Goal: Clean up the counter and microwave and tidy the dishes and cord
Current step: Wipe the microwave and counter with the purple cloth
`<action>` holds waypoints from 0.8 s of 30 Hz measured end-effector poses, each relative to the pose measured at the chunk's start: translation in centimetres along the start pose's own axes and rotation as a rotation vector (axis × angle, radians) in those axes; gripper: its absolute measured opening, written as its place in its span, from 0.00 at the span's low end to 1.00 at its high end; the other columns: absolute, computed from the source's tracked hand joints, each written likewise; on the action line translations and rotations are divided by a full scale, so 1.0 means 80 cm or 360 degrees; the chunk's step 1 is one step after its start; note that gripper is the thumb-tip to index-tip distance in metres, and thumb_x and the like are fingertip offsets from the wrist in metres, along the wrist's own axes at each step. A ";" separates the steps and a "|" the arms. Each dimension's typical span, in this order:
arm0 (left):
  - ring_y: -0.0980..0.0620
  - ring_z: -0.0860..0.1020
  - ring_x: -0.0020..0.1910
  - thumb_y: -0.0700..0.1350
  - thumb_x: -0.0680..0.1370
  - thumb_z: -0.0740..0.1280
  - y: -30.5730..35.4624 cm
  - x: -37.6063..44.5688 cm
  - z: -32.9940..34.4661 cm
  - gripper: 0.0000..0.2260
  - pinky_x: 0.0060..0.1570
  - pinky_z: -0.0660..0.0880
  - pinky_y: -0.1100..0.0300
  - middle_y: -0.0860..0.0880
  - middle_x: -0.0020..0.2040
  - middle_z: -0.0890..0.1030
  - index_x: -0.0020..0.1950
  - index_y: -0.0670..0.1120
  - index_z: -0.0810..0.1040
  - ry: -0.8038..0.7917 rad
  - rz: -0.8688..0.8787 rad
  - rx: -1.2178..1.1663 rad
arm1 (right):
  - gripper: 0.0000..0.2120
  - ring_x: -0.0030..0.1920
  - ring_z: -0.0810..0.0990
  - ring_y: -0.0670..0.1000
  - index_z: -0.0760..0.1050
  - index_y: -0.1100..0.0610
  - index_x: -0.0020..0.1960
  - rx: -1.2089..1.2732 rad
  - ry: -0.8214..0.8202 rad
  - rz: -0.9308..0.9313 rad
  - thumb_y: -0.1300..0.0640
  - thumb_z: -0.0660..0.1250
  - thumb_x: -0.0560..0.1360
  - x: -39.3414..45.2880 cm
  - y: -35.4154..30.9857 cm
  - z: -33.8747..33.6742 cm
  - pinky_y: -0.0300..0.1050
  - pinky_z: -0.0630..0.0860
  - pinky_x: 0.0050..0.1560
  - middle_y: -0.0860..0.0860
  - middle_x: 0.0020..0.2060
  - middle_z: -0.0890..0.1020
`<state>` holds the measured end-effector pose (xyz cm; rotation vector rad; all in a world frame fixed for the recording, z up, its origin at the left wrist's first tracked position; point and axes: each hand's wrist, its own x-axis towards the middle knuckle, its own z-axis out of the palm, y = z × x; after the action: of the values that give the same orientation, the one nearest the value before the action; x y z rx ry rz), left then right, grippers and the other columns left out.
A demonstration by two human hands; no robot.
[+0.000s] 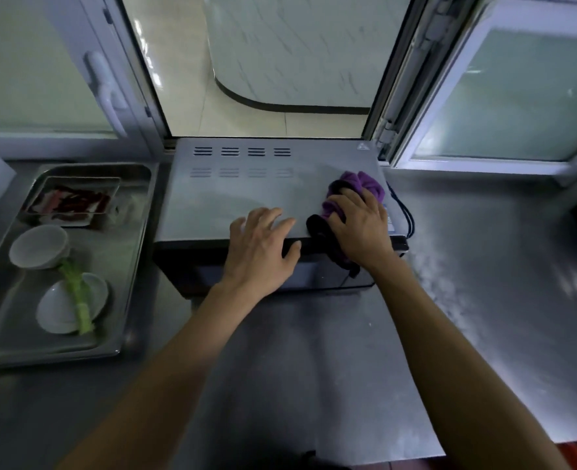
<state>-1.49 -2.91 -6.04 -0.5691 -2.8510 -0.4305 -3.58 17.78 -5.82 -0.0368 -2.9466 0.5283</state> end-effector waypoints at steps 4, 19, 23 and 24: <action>0.46 0.72 0.63 0.55 0.78 0.63 0.030 0.010 0.011 0.17 0.60 0.70 0.44 0.49 0.63 0.76 0.63 0.49 0.78 -0.0024 -0.0102 0.0110 | 0.24 0.74 0.60 0.57 0.72 0.48 0.69 0.0044 0.0024 0.0047 0.44 0.52 0.77 -0.006 0.031 -0.011 0.59 0.56 0.72 0.48 0.72 0.70; 0.48 0.71 0.63 0.58 0.78 0.60 -0.041 -0.016 0.004 0.13 0.59 0.68 0.47 0.51 0.61 0.74 0.55 0.54 0.77 0.0064 -0.0294 0.0256 | 0.34 0.79 0.47 0.61 0.50 0.54 0.80 0.0105 -0.0153 0.0043 0.45 0.57 0.79 0.050 -0.030 0.016 0.62 0.44 0.78 0.58 0.80 0.48; 0.48 0.71 0.63 0.57 0.78 0.60 -0.081 -0.031 -0.005 0.12 0.61 0.67 0.45 0.51 0.61 0.75 0.55 0.54 0.77 0.0124 -0.0281 0.0198 | 0.34 0.80 0.49 0.59 0.52 0.58 0.80 0.0044 -0.0182 -0.0025 0.45 0.57 0.80 0.063 -0.080 0.033 0.57 0.46 0.78 0.57 0.80 0.51; 0.48 0.72 0.63 0.57 0.78 0.60 -0.093 -0.036 -0.008 0.11 0.61 0.67 0.44 0.52 0.60 0.75 0.54 0.54 0.77 0.0155 -0.0284 0.0192 | 0.32 0.79 0.51 0.59 0.55 0.58 0.79 0.0019 -0.0168 -0.0070 0.45 0.57 0.80 0.066 -0.094 0.039 0.57 0.47 0.77 0.57 0.80 0.53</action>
<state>-1.77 -10.72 -7.98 -0.2652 -2.8202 -0.3022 -9.26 9.92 -5.32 0.0587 -3.0387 0.5581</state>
